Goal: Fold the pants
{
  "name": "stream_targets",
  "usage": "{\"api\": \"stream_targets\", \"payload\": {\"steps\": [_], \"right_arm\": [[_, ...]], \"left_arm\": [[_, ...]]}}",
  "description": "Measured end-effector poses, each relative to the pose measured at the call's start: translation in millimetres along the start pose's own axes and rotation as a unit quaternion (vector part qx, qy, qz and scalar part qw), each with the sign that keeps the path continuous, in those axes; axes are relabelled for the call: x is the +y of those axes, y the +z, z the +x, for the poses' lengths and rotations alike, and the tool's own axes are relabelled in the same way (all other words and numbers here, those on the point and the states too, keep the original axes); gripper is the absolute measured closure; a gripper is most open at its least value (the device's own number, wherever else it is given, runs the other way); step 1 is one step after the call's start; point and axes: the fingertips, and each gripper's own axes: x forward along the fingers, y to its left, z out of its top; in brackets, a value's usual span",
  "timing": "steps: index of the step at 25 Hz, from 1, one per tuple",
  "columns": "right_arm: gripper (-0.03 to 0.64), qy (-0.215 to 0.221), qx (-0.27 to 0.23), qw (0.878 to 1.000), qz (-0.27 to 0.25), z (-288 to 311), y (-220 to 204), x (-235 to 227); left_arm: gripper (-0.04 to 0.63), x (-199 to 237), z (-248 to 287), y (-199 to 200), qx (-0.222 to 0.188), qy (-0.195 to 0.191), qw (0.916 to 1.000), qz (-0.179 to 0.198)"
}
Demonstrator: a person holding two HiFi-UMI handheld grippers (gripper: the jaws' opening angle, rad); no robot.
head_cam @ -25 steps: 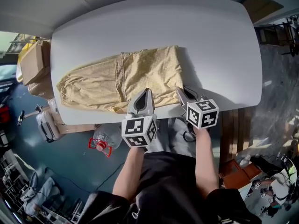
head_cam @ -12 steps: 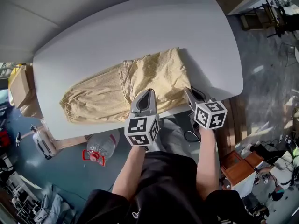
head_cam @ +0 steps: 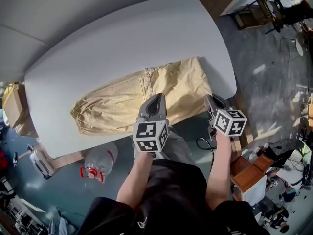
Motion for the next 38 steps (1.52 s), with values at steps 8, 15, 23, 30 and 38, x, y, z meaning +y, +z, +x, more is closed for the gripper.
{"api": "stream_targets", "payload": {"steps": [8, 15, 23, 30, 38], "right_arm": [[0.566, 0.009, -0.014, 1.0, -0.019, -10, 19, 13], [0.566, 0.023, -0.046, 0.998, -0.048, -23, 46, 64], [0.568, 0.048, -0.063, 0.991, -0.112, -36, 64, 150], [0.568, 0.045, -0.082, 0.981, -0.168, -35, 75, 231], [0.568, 0.07, -0.074, 0.967, -0.231, -11, 69, 332]], "left_arm": [[0.592, 4, -15, 5, -0.011, 0.011, 0.9999, -0.007], [0.592, 39, -52, 9, -0.028, 0.026, 0.999, -0.024], [0.592, 83, -109, 28, -0.067, 0.045, 0.9959, -0.04], [0.592, 147, -175, 43, -0.107, 0.086, 0.9887, -0.061], [0.592, 211, -241, 55, -0.144, 0.131, 0.9784, -0.068]]}}
